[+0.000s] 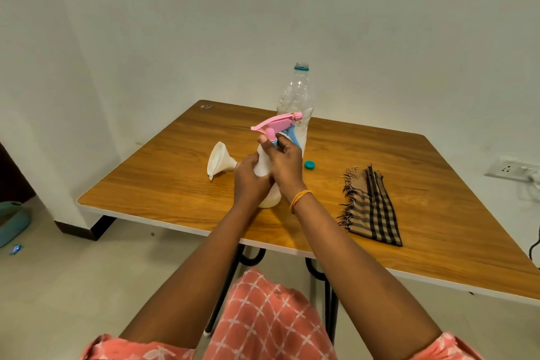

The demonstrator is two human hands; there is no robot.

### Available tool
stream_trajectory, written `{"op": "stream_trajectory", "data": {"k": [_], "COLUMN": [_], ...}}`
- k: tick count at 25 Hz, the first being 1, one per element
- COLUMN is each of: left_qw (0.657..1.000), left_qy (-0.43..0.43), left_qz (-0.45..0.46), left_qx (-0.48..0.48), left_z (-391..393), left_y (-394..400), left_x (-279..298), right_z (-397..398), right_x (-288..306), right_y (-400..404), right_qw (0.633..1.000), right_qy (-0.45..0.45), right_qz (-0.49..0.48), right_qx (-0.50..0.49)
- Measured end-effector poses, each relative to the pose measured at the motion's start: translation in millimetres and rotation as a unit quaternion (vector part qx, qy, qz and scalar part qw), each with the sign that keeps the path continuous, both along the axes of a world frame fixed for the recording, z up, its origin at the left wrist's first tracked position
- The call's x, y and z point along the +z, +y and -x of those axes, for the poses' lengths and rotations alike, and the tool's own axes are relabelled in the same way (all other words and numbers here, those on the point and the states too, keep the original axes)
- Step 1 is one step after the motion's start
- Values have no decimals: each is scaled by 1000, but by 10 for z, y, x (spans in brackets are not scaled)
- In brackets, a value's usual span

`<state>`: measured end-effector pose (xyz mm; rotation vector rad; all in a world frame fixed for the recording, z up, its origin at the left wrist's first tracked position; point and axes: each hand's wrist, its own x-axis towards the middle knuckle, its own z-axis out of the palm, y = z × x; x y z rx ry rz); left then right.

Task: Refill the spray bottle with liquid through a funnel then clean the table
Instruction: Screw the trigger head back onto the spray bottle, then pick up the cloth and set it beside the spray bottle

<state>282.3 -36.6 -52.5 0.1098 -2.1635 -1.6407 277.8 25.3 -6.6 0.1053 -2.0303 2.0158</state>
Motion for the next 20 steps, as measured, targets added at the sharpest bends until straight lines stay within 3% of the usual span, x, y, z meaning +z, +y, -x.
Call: {"op": "stream_trajectory", "data": {"k": [3,6,8,9,11,12,14,15,16,18,20], "left_qw": [1000,999,999,999,998,997,992,988,982,974,971], "left_qy": [-2,19,14,-1,-21,-22,-21,-24,-27,-33,-29], "left_qz": [5,12,13,15,23,33,87,122,153,186,194], "left_qx": [8,-25,-38,-44,-62,-72,-88,-95,-103,-123,-134], "left_z": [0,-61,-107,-122,-121,-118,-113,-104,-91,-91,-111], "left_y": [-2,-46,-79,-87,-87,-80,-62,-57,-50,-38,-16], "left_x": [-24,-99,-131,-132,-144,-156,-176,-191,-205,-210,-198], "right_z": [-65,-80,-77,-62,12,49,105,154,180,180,69], "right_x": [-1,-112,-293,-394,-598,-643,-595,-547,-478,-392,-332], "right_y": [-92,179,554,762,1172,1332,1517,1557,1573,1519,1405], "right_qw": [999,996,981,951,830,784,731,722,731,807,911], "right_qy": [4,-7,2,-12,-120,-178,-236,-250,-250,-240,-240], "right_qz": [8,-89,-176,-267,-453,-489,-550,-577,-583,-501,-292], "right_qx": [-32,-13,-78,-155,-304,-339,-327,-290,-251,-199,-167]}}
